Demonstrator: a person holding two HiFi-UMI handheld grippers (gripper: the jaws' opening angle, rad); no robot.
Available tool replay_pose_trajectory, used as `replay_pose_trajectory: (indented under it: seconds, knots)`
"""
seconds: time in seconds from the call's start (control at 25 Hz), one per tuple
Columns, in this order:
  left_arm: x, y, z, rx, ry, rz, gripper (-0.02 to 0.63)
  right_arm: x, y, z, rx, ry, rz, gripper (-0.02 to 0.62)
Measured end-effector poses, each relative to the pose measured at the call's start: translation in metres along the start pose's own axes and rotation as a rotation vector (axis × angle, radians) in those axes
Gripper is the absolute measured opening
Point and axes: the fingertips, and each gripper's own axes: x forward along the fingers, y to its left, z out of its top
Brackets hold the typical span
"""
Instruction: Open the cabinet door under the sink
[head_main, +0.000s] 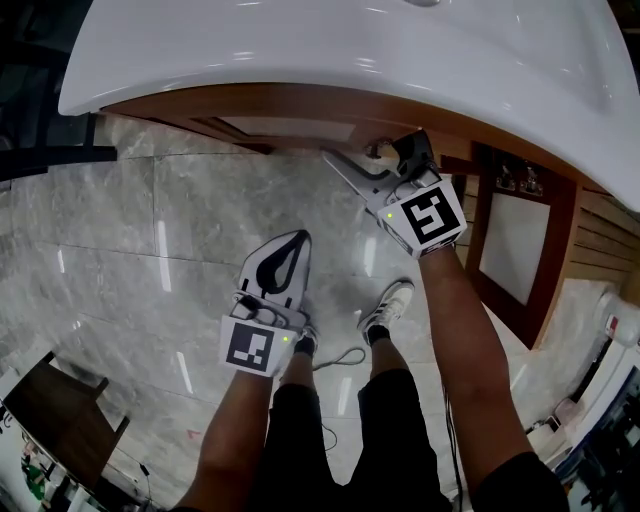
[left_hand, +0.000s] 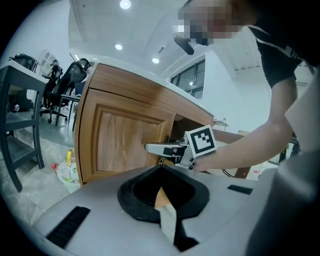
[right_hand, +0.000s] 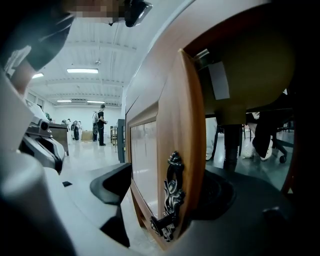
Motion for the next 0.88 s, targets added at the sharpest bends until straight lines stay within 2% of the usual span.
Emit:
replay_pose_trajectory:
  seconds: [0.32, 0.88]
  knots:
    - [-0.021, -0.006, 0.000, 0.010, -0.018, 0.003, 0.021, -0.010, 0.021, -0.002, -0.024, 0.042, 0.015, 0.347]
    - [-0.082, -0.007, -0.012, 0.007, -0.032, 0.054, 0.021, -0.038, 0.073, -0.011, -0.017, 0.059, -0.030, 0.347]
